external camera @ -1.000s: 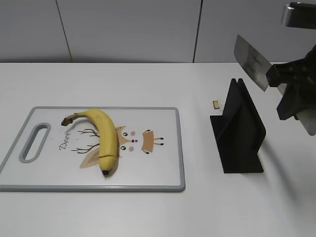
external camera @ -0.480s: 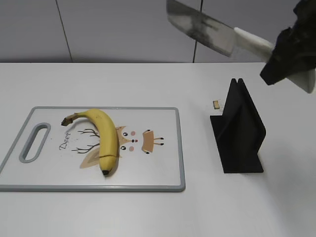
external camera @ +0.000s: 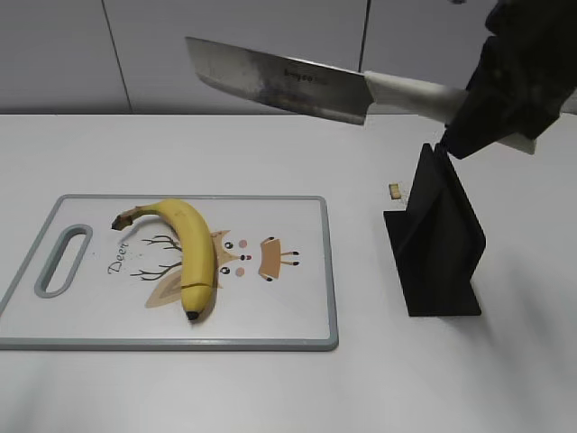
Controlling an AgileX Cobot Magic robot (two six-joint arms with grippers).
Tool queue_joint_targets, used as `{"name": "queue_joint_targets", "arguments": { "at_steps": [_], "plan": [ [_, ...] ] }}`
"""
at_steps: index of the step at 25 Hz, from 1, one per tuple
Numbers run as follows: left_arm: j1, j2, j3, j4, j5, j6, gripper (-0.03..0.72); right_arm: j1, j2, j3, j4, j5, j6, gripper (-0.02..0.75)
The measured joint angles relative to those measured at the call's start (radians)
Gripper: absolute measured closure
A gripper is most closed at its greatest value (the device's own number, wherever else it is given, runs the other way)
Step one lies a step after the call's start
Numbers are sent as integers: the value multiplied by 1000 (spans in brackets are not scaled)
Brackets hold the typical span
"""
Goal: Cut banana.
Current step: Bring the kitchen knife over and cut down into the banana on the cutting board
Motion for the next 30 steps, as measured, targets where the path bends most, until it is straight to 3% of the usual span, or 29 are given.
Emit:
{"name": "queue_joint_targets", "arguments": {
  "at_steps": [7, 11, 15, 21, 30],
  "plan": [
    [-34, 241, -135, -12, 13, 239, 135, 56, 75, -43, 3, 10, -129, 567],
    [-41, 348, -219, -85, 52, 360, 135, 80, 119, -73, 6, 17, -218, 567],
    [-110, 428, -273, -118, 62, 456, 135, 116, 171, -102, 7, 22, -262, 567],
    [-205, 534, -289, -71, 63, 484, 135, 186, 258, -156, 8, 22, -278, 567],
    [-213, 647, -289, -45, 53, 486, 135, 208, 290, -165, 55, -13, -280, 567]
  ]
}}
